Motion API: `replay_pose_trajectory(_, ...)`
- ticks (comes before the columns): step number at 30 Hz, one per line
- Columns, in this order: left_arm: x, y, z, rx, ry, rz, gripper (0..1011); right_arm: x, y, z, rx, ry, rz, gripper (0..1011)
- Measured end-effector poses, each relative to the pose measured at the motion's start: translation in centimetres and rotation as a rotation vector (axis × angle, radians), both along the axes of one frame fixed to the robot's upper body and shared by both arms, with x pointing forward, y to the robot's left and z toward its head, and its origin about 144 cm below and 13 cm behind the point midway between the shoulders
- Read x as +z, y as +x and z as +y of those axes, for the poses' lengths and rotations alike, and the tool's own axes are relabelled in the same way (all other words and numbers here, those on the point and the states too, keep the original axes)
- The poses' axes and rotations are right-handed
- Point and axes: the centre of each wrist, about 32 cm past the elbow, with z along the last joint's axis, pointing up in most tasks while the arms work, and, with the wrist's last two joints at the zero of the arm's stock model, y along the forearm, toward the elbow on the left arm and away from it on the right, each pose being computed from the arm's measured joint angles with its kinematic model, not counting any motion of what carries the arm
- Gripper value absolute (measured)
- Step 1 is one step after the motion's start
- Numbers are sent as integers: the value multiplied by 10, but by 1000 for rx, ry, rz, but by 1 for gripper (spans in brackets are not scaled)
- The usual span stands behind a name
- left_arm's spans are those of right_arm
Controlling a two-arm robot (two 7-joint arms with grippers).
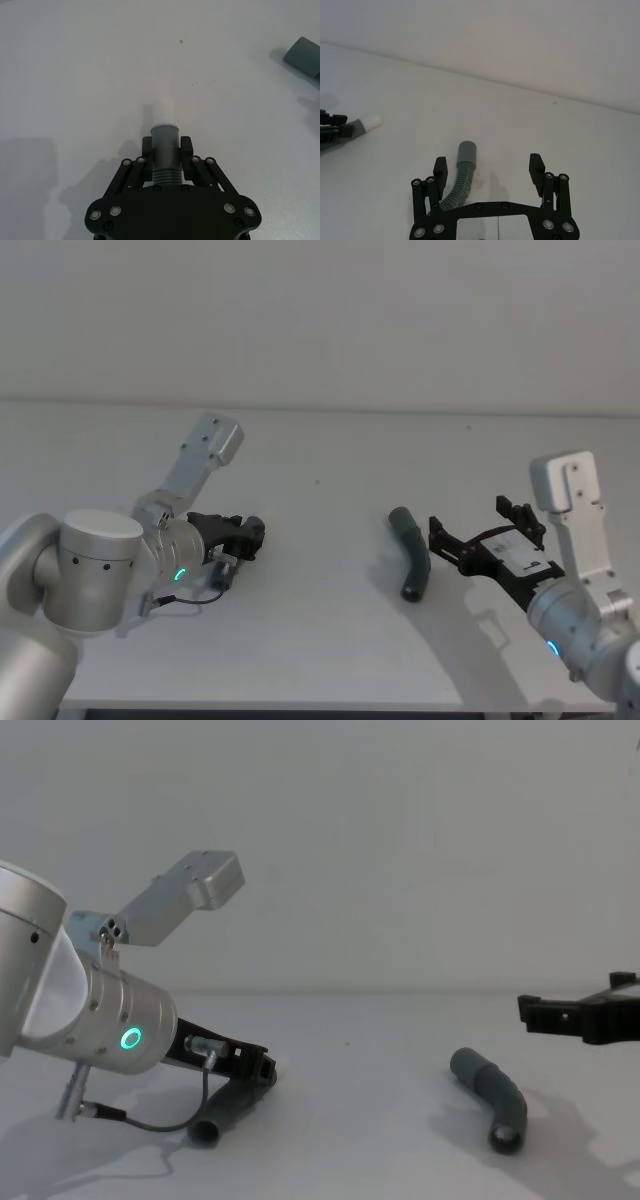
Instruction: Use both hands to pick up one end of the pipe from the table, align the ends, and insert them.
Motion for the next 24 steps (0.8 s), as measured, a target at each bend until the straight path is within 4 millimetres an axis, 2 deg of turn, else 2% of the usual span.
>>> replay_pose_trajectory(10,0,0,0,0,0,0,317,8,9,13,24,-19,62,1001)
replay_pose_trajectory(24,0,0,0,0,0,0,317,8,24,26,57,-38,133,1001)
